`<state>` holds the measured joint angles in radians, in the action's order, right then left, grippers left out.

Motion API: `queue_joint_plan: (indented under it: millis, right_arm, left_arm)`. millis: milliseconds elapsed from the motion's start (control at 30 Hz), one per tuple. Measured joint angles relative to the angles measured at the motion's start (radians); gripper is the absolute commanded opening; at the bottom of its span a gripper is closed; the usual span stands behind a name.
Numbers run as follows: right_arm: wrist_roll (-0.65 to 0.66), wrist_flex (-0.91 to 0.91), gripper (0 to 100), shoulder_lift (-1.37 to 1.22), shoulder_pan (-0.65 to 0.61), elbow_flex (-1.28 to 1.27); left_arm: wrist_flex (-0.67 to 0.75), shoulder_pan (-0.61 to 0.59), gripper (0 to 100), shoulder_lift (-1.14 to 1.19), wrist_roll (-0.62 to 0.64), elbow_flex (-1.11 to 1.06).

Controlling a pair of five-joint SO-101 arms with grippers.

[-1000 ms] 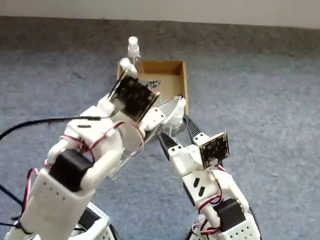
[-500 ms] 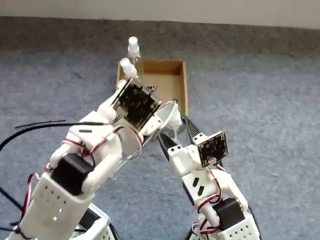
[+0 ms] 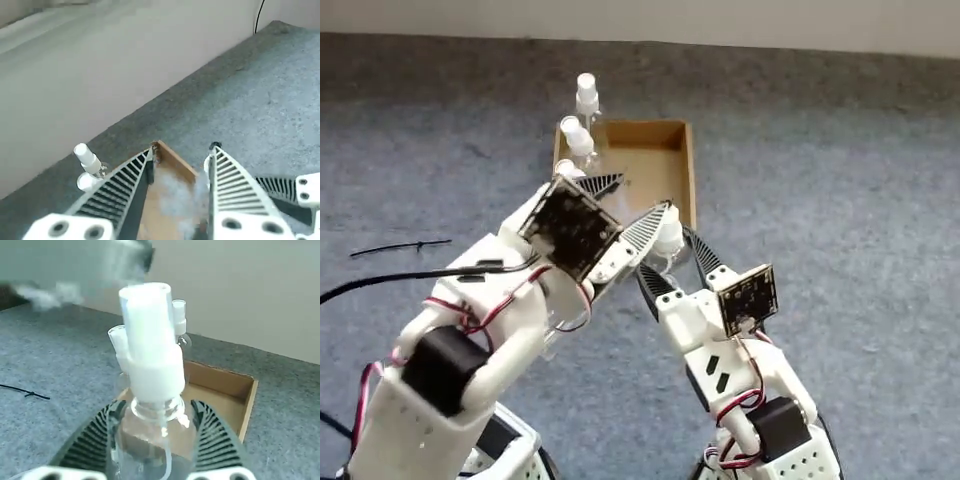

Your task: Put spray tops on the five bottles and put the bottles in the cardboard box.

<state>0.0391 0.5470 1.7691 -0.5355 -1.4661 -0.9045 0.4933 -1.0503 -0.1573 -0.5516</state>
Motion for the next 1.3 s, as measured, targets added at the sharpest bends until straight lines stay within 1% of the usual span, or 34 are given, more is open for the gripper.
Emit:
queue_joint_plan:
  millis: [133, 300, 367, 433, 533, 700, 800, 933, 1000, 1167, 1300]
  right_arm:
    - [0.000, 0.000, 0.4, 0.002, 0.000, 0.000]
    - [0.000, -0.002, 0.4, 0.002, 0.017, 0.000]
    - [0.000, -0.023, 0.4, 0.000, 0.054, 0.000]
    - [0.021, -0.064, 0.4, -0.020, 0.095, 0.005]
    - [0.049, -0.120, 0.4, -0.138, 0.137, 0.054]
    - [0.051, -0.261, 0.4, -0.486, 0.152, 0.255]
    - [0.029, -0.347, 0.4, -0.746, 0.152, 0.411]
    - [0.025, -0.397, 0.4, -1.091, 0.155, 0.641]
    - [0.025, -0.407, 0.5, -1.254, 0.155, 0.750]
    - [0.023, -0.436, 0.4, -1.576, 0.158, 0.961]
    - [0.018, -0.624, 0.4, -1.720, 0.169, 1.026]
  left_arm:
    - [-0.026, 0.003, 17, -0.015, -0.002, 0.114]
    - [-0.092, -0.002, 17, -0.009, -0.002, 0.126]
    - [-0.137, -0.040, 17, -0.023, -0.002, 0.126]
    - [-0.192, -0.115, 17, -0.054, -0.002, 0.126]
    - [-0.226, -0.264, 17, -0.110, -0.002, 0.095]
    - [-0.221, -0.598, 17, -0.138, -0.002, 0.018]
    - [-0.141, -0.743, 17, -0.138, 0.005, -0.091]
    - [0.023, -0.888, 17, -0.126, 0.098, -0.311]
    - [0.104, -0.945, 17, -0.129, 0.121, -0.428]
    - [0.250, -0.997, 17, -0.129, 0.127, -0.632]
    - [0.307, -0.999, 17, -0.129, 0.127, -0.704]
